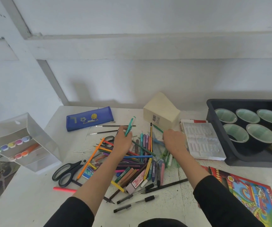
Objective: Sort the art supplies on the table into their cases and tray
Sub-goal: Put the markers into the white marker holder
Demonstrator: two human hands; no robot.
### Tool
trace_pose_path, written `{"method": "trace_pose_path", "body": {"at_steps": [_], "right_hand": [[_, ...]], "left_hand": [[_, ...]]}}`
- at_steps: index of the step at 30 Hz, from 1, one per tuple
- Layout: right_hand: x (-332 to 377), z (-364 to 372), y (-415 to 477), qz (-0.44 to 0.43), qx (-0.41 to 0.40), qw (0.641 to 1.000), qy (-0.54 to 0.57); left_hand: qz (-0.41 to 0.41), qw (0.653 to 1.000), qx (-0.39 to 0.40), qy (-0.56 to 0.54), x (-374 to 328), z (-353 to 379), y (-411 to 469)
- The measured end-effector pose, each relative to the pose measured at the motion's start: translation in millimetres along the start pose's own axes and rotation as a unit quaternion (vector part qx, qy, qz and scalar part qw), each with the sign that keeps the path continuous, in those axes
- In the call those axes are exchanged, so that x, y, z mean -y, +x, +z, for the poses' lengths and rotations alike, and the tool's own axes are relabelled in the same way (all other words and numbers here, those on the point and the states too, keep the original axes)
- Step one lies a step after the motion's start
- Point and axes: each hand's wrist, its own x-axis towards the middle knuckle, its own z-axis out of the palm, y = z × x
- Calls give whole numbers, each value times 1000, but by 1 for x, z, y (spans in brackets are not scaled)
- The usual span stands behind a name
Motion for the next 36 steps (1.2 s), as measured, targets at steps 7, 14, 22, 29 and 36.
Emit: {"method": "trace_pose_path", "body": {"at_steps": [7, 14, 22, 29, 36], "right_hand": [[-13, -11, 0, -4, -13, 994, 113], [-14, -39, -12, 22, -122, 889, 441], [36, -76, -34, -64, -201, 844, 492], [122, -99, -61, -183, -153, 786, 571], [212, -119, -96, -301, -56, 689, 657]], "left_hand": [[16, 995, 18, -98, -1, -10, -3], [36, 983, 36, -175, -8, -30, -15], [115, 970, -49, -210, -4, -82, -41], [120, 967, -170, -149, 35, -156, -72], [158, 943, -279, -95, 68, -225, -122]]}}
